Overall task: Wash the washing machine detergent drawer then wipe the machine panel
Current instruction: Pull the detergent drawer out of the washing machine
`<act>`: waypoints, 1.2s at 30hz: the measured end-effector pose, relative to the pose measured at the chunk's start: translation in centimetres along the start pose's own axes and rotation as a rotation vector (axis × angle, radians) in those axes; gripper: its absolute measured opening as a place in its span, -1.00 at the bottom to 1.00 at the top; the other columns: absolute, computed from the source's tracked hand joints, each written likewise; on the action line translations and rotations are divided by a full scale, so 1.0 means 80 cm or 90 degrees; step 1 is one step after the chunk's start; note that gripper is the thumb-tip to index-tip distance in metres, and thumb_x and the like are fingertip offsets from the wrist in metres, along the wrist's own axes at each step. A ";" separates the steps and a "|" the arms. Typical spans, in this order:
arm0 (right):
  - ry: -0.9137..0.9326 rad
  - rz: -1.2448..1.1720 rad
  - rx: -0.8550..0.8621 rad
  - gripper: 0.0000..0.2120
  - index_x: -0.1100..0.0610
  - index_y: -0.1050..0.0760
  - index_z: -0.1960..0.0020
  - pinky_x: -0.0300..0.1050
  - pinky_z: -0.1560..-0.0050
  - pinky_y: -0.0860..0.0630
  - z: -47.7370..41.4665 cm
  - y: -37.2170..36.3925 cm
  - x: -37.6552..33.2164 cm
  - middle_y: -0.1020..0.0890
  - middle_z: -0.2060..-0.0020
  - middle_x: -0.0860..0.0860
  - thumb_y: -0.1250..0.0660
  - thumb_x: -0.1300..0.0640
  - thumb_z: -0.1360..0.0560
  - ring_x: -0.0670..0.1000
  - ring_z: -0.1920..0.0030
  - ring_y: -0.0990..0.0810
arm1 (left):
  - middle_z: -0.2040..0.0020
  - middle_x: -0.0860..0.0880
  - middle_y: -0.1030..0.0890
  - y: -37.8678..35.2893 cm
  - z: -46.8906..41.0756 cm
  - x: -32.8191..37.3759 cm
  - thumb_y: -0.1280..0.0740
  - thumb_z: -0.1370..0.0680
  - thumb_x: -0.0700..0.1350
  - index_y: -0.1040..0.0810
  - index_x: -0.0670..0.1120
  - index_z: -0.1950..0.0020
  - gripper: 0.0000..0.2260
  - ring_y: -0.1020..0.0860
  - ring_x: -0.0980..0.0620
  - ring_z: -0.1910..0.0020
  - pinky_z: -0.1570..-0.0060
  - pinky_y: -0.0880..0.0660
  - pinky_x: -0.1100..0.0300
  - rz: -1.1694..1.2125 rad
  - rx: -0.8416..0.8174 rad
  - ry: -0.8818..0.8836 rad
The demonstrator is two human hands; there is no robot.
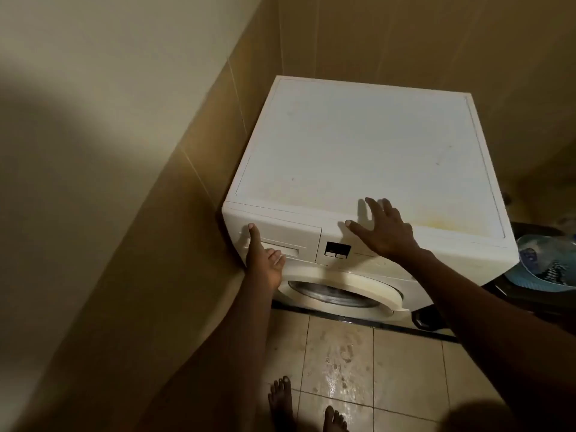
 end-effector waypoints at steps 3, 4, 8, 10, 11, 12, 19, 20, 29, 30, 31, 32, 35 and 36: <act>-0.014 0.046 0.030 -0.29 -0.02 -0.10 -0.49 0.32 -0.35 -0.12 -0.006 -0.008 -0.003 -0.17 -0.47 0.03 -0.10 -0.39 -0.48 0.13 -0.47 -0.13 | -0.55 -0.27 -0.20 -0.001 -0.010 0.002 -0.27 -0.48 0.33 -0.04 -0.14 -0.59 -0.13 -0.26 -0.19 -0.52 -0.49 -0.24 -0.03 0.006 -0.006 0.003; -0.018 0.050 0.029 -0.30 -0.02 -0.13 -0.47 0.33 -0.35 -0.12 -0.005 -0.011 -0.004 -0.17 -0.45 0.03 -0.09 -0.40 -0.48 0.12 -0.46 -0.13 | -0.56 -0.26 -0.18 -0.003 -0.013 0.001 -0.29 -0.47 0.33 -0.04 -0.13 -0.60 -0.11 -0.24 -0.19 -0.53 -0.50 -0.23 -0.03 0.018 -0.022 -0.001; -0.015 0.098 0.044 -0.37 -0.01 -0.20 -0.39 0.30 -0.33 -0.16 -0.004 -0.013 -0.007 -0.17 -0.45 0.04 -0.09 -0.38 -0.49 0.13 -0.46 -0.13 | -0.55 -0.20 -0.23 -0.010 -0.026 0.002 -0.36 -0.44 0.32 -0.14 -0.06 -0.57 -0.15 -0.27 -0.19 -0.51 -0.49 -0.26 -0.03 0.021 -0.024 -0.010; -0.014 0.104 0.041 -0.36 -0.02 -0.19 -0.42 0.30 -0.34 -0.16 -0.006 -0.012 -0.004 -0.14 -0.50 0.04 -0.08 -0.38 -0.50 0.13 -0.49 -0.11 | -0.48 -0.15 -0.38 -0.014 -0.032 0.003 -0.37 -0.44 0.30 -0.28 -0.02 -0.51 -0.25 -0.38 -0.17 -0.43 -0.44 -0.33 -0.03 0.028 -0.024 -0.028; -0.014 0.103 0.036 -0.35 -0.02 -0.18 -0.44 0.30 -0.35 -0.16 -0.006 -0.011 -0.003 -0.13 -0.51 0.04 -0.07 -0.39 -0.50 0.13 -0.50 -0.10 | -0.45 -0.14 -0.42 -0.015 -0.034 0.003 -0.39 -0.43 0.29 -0.32 -0.01 -0.49 -0.28 -0.42 -0.17 -0.40 -0.42 -0.35 -0.04 0.028 -0.019 -0.035; -0.013 0.103 0.033 -0.34 -0.03 -0.17 -0.45 0.30 -0.36 -0.15 -0.007 -0.011 -0.001 -0.11 -0.52 0.04 -0.07 -0.39 -0.49 0.13 -0.51 -0.09 | -0.42 -0.13 -0.45 -0.015 -0.035 0.003 -0.40 -0.42 0.29 -0.33 0.00 -0.48 -0.29 -0.44 -0.17 -0.38 -0.40 -0.38 -0.05 0.028 -0.012 -0.038; -0.015 0.113 0.039 -0.29 -0.04 -0.11 -0.49 0.32 -0.39 -0.11 -0.005 -0.015 -0.001 -0.09 -0.52 0.03 -0.10 -0.40 -0.48 0.13 -0.53 -0.03 | -0.36 -0.14 -0.50 -0.009 -0.045 0.000 -0.48 -0.37 0.23 -0.34 0.01 -0.39 -0.31 -0.49 -0.18 -0.32 -0.30 -0.43 -0.07 0.008 -0.008 -0.044; -0.015 0.112 0.041 -0.30 -0.04 -0.11 -0.49 0.32 -0.39 -0.11 -0.006 -0.015 -0.001 -0.09 -0.52 0.03 -0.10 -0.39 -0.49 0.13 -0.53 -0.03 | -0.36 -0.13 -0.50 -0.008 -0.045 0.001 -0.50 -0.36 0.22 -0.32 0.01 -0.40 -0.29 -0.49 -0.18 -0.32 -0.31 -0.43 -0.08 -0.001 -0.012 -0.041; -0.022 0.107 -0.010 -0.34 -0.05 -0.12 -0.49 0.32 -0.39 -0.14 -0.015 -0.011 0.003 -0.06 -0.55 0.03 -0.08 -0.36 -0.51 0.13 -0.54 -0.03 | -0.35 -0.11 -0.51 -0.008 -0.038 0.007 -0.51 -0.34 0.25 -0.28 0.00 -0.46 -0.19 -0.53 -0.14 -0.28 -0.26 -0.47 -0.05 -0.046 -0.010 -0.040; -0.022 0.107 -0.016 -0.34 -0.05 -0.13 -0.49 0.31 -0.39 -0.15 -0.015 -0.010 0.003 -0.06 -0.55 0.03 -0.09 -0.36 -0.51 0.13 -0.54 -0.04 | -0.33 -0.11 -0.52 -0.006 -0.035 0.007 -0.54 -0.27 0.27 -0.28 0.00 -0.45 -0.14 -0.54 -0.14 -0.27 -0.24 -0.50 -0.06 -0.042 0.002 -0.043; -0.020 0.108 -0.017 -0.35 -0.04 -0.13 -0.49 0.31 -0.39 -0.17 -0.016 -0.009 0.003 -0.07 -0.55 0.04 -0.09 -0.35 -0.51 0.14 -0.54 -0.04 | -0.32 -0.11 -0.53 -0.002 -0.032 0.006 -0.57 -0.17 0.29 -0.28 0.00 -0.44 -0.05 -0.55 -0.13 -0.25 -0.19 -0.55 -0.06 -0.036 0.017 -0.046; -0.018 0.109 -0.018 -0.35 -0.04 -0.14 -0.48 0.30 -0.39 -0.19 -0.016 -0.008 0.004 -0.08 -0.54 0.04 -0.09 -0.35 -0.51 0.14 -0.53 -0.06 | -0.31 -0.11 -0.54 0.004 -0.030 0.003 -0.60 -0.09 0.31 -0.28 0.00 -0.43 0.02 -0.56 -0.13 -0.24 -0.10 -0.59 -0.05 -0.032 0.026 -0.048; -0.013 0.114 -0.024 -0.35 -0.04 -0.16 -0.47 0.32 -0.38 -0.22 -0.016 -0.008 0.004 -0.09 -0.54 0.05 -0.09 -0.36 -0.51 0.15 -0.52 -0.07 | -0.32 -0.14 -0.55 0.024 -0.017 -0.004 -0.57 -0.20 0.24 -0.28 0.02 -0.46 -0.07 -0.57 -0.15 -0.25 0.01 -0.59 -0.01 -0.032 0.008 -0.054; -0.014 0.117 -0.027 -0.34 -0.04 -0.15 -0.47 0.33 -0.38 -0.21 -0.016 -0.008 0.005 -0.08 -0.54 0.05 -0.09 -0.37 -0.51 0.15 -0.53 -0.07 | -0.32 -0.16 -0.55 0.030 -0.014 -0.005 -0.54 -0.31 0.18 -0.28 0.01 -0.47 -0.17 -0.56 -0.16 -0.25 -0.03 -0.58 -0.02 -0.028 -0.002 -0.050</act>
Point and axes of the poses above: each hand's wrist, its own z-axis away from the middle knuckle, its own y-axis out of the back of the hand, x = y × z, the point moved 3 cm from there along -z, towards the middle knuckle
